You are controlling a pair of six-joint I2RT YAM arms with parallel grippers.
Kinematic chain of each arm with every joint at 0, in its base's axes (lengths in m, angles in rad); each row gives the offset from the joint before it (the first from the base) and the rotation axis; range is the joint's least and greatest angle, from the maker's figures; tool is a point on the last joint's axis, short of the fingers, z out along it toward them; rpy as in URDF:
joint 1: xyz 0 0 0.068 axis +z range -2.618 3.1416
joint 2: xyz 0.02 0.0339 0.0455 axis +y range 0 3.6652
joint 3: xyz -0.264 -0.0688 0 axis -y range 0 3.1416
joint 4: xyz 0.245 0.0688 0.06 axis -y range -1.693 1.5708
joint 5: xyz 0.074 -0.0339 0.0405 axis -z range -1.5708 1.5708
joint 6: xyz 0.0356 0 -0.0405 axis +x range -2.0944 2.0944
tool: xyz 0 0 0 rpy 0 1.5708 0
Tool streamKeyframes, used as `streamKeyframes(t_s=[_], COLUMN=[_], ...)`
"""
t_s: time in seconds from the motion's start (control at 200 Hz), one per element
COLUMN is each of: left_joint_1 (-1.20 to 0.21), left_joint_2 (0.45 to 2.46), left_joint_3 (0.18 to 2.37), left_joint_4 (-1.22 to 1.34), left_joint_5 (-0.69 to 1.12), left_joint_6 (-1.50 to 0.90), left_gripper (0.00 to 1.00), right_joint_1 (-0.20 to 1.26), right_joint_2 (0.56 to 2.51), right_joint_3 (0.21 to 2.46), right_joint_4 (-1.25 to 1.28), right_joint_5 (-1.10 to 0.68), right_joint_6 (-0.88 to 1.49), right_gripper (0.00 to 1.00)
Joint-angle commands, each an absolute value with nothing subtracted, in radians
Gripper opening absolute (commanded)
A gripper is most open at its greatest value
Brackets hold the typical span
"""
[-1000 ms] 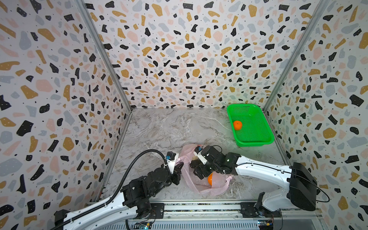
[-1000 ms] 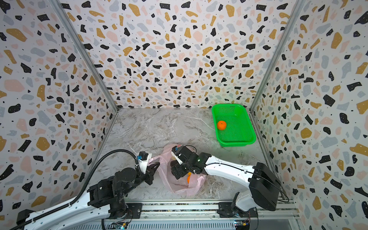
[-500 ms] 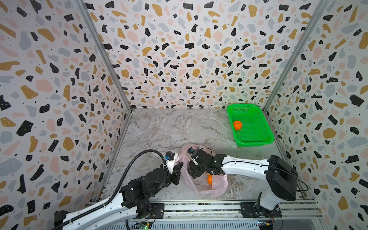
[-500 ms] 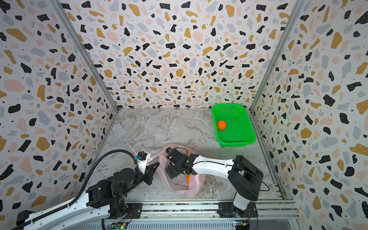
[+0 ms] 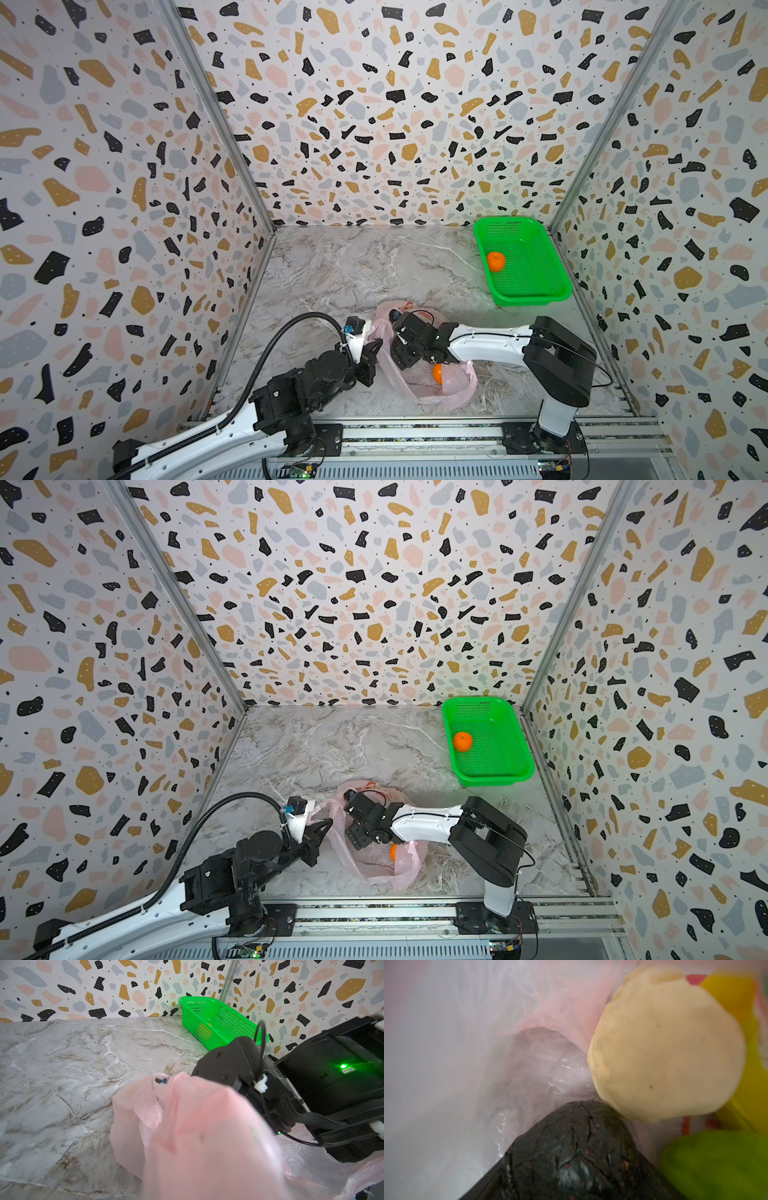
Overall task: Untie the knot of the plastic bag and take out the fruit
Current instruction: Pick up the fruit from the plastic bag.
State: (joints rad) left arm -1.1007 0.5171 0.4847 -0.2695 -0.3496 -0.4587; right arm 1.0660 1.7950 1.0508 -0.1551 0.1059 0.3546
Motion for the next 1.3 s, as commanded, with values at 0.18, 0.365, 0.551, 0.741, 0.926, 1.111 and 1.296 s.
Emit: streamKeyframes(t_s=[0.18,0.365,0.551,0.741,0.926,1.111,1.296], left_joint_1=[-1.104,-1.104,-1.104,-1.105,-1.104,-1.105,-1.104], left_joint_2=[0.512,0.514,0.521,0.524,0.522,0.535,0.540], left_joint_3=[0.476,0.472,0.468,0.472,0.471,0.471,0.474], left_joint_4=[-0.252,-0.252,-0.244,-0.239,-0.234,-0.222,-0.214], left_joint_5=[-0.353,-0.354,-0.352,-0.359,-0.358,-0.358,-0.357], left_joint_6=[-0.461,-0.461,-0.459,-0.449,-0.447,-0.436,-0.426], left_gripper=[0.00,0.00,0.00,0.00,0.00,0.00,0.00], right_joint_1=[1.061,1.061,1.059,1.052,1.038,1.014,1.001], right_joint_2=[1.738,1.631,1.520,1.441,1.343,1.250,1.211], right_joint_3=[1.073,1.049,1.028,0.996,0.989,1.017,1.072], right_joint_4=[-0.161,-0.217,-0.273,-0.318,-0.361,-0.377,-0.401], right_joint_5=[0.134,0.142,0.115,0.075,0.059,0.026,0.020], right_joint_6=[0.351,0.372,0.396,0.409,0.426,0.429,0.418], right_gripper=[0.50,0.43,0.43,0.43,0.43,0.44,0.45])
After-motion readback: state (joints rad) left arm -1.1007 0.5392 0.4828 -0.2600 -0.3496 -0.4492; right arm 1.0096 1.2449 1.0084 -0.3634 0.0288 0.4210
